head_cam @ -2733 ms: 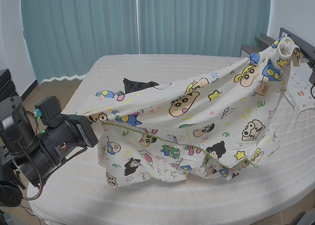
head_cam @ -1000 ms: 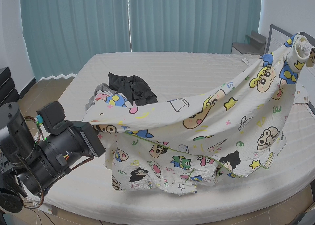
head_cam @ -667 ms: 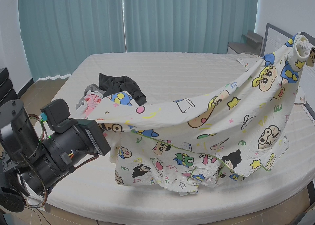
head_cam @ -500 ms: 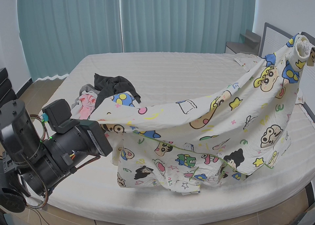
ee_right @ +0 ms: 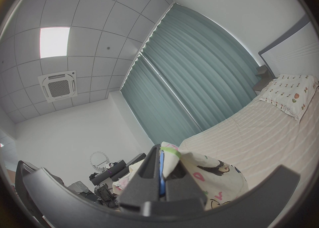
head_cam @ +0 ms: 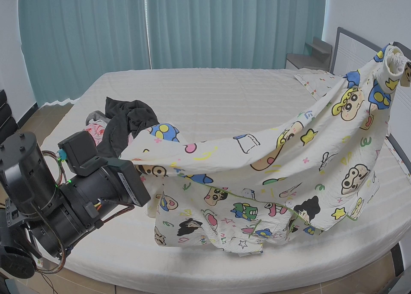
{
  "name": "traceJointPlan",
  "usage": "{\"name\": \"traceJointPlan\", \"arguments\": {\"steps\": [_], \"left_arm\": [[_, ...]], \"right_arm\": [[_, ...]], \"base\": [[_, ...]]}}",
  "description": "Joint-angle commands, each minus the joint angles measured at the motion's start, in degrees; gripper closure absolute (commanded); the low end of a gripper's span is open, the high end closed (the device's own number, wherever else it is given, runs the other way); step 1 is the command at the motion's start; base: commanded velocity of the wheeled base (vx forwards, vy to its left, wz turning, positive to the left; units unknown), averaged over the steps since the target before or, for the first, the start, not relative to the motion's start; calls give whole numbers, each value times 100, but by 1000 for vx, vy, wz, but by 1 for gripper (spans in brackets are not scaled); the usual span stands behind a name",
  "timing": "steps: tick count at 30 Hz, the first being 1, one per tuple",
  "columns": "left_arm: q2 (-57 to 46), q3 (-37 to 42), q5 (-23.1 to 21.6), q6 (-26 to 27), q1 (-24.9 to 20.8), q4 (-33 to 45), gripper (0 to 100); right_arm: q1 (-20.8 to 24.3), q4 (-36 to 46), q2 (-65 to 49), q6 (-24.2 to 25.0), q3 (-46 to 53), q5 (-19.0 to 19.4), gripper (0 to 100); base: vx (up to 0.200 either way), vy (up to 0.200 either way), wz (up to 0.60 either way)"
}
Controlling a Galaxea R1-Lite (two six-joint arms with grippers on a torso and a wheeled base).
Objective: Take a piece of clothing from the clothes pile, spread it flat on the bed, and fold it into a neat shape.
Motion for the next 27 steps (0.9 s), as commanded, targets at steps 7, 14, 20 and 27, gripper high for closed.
{"name": "traceJointPlan", "arguments": {"steps": [7, 14, 20, 27], "left_arm": [[28, -6, 4, -7, -10, -3, 100], [28, 3, 4, -7, -10, -3, 100], [28, 20, 13, -7, -19, -3, 100], [-25, 91, 30, 10, -80, -3, 100]], "right_arm": [[1, -3, 2, 0, 0, 12, 100], [1, -3, -7, 0, -18, 12, 100], [1, -3, -16, 0, -9, 12, 100], [1, -3, -148, -9, 88, 21, 100]], "base": [[0, -200, 0], [0, -200, 0], [0, -133, 0], [-86, 0, 0]]}}
